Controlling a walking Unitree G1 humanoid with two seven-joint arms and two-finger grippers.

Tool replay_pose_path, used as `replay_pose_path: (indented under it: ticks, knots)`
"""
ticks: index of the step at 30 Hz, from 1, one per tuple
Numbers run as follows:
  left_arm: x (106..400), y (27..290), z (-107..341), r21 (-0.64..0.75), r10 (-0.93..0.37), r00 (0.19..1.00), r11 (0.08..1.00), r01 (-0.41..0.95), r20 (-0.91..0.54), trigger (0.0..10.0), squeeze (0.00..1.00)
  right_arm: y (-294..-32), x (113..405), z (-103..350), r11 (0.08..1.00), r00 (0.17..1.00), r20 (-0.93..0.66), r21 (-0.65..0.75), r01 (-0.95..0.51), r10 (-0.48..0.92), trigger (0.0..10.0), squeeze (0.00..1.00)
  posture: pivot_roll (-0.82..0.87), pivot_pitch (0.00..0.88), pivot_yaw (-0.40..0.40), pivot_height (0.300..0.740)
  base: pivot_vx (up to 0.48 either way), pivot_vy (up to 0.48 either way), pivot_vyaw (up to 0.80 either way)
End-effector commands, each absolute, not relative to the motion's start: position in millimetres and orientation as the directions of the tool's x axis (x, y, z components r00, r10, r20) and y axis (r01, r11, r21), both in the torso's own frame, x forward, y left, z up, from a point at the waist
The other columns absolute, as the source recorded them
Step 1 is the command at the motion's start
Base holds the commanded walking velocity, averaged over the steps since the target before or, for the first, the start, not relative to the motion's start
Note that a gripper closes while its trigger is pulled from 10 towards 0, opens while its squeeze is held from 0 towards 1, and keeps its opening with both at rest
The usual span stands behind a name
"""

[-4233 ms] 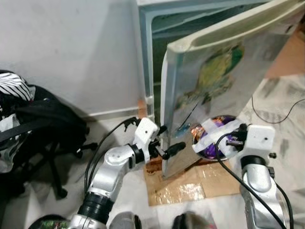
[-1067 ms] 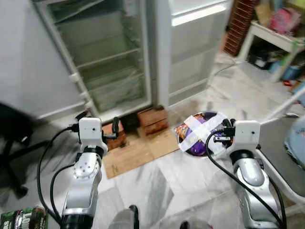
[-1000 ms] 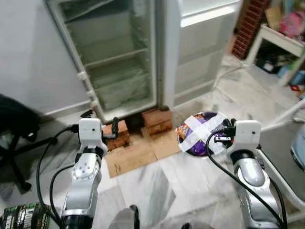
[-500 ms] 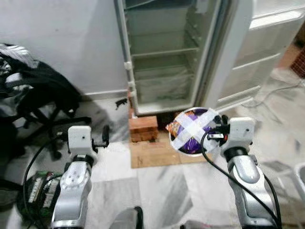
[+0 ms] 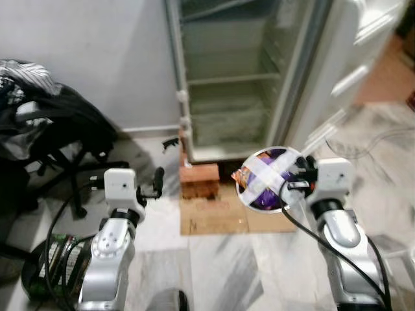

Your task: Restocking fridge

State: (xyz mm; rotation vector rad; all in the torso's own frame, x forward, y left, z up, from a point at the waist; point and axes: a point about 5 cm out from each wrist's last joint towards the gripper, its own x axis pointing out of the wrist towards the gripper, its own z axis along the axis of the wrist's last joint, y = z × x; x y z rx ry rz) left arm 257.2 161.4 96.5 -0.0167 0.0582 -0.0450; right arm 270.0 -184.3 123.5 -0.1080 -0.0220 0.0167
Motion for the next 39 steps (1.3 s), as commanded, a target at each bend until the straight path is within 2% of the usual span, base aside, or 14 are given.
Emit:
replay_pose_path:
  ticks: [1, 14, 23, 30, 39]
  knots:
    - [256, 165, 95, -0.019, -0.028, 0.997, 0.999, 0.027, -0.070, 10.0, 0.00, -175, 273, 127, 0.994, 0.998, 0.041, -0.100, -0.051, 0.056, 10.0, 0.00, -0.02, 0.112, 0.049, 0.740, 0.431, 0.000, 0.00]
    - [256, 160, 93, -0.024, -0.068, 0.993, 0.998, 0.066, -0.093, 10.0, 0.00, -179, 276, 127, 0.996, 0.999, 0.037, -0.083, -0.012, 0.015, 10.0, 0.00, -0.02, 0.112, 0.047, 0.740, 0.440, 0.000, 0.00]
    - [258, 157, 90, 0.005, -0.053, 0.991, 0.999, 0.054, -0.121, 10.0, 0.00, -182, 276, 128, 0.995, 0.999, 0.044, -0.095, 0.013, -0.009, 10.0, 0.00, -0.02, 0.115, 0.048, 0.740, 0.112, 0.000, -0.74]
    - [257, 155, 96, -0.033, -0.083, 0.993, 0.996, 0.081, -0.083, 10.0, 0.00, -179, 278, 128, 0.996, 0.999, 0.048, -0.088, 0.004, 0.000, 10.0, 0.00, -0.01, 0.119, 0.047, 0.740, 0.200, 0.000, -0.60]
    - [258, 156, 98, -0.029, -0.076, 0.995, 0.997, 0.074, -0.072, 10.0, 0.00, -176, 279, 130, 0.996, 0.998, 0.058, -0.086, -0.012, 0.017, 10.0, 0.00, -0.01, 0.118, 0.048, 0.740, 0.341, 0.000, 0.00]
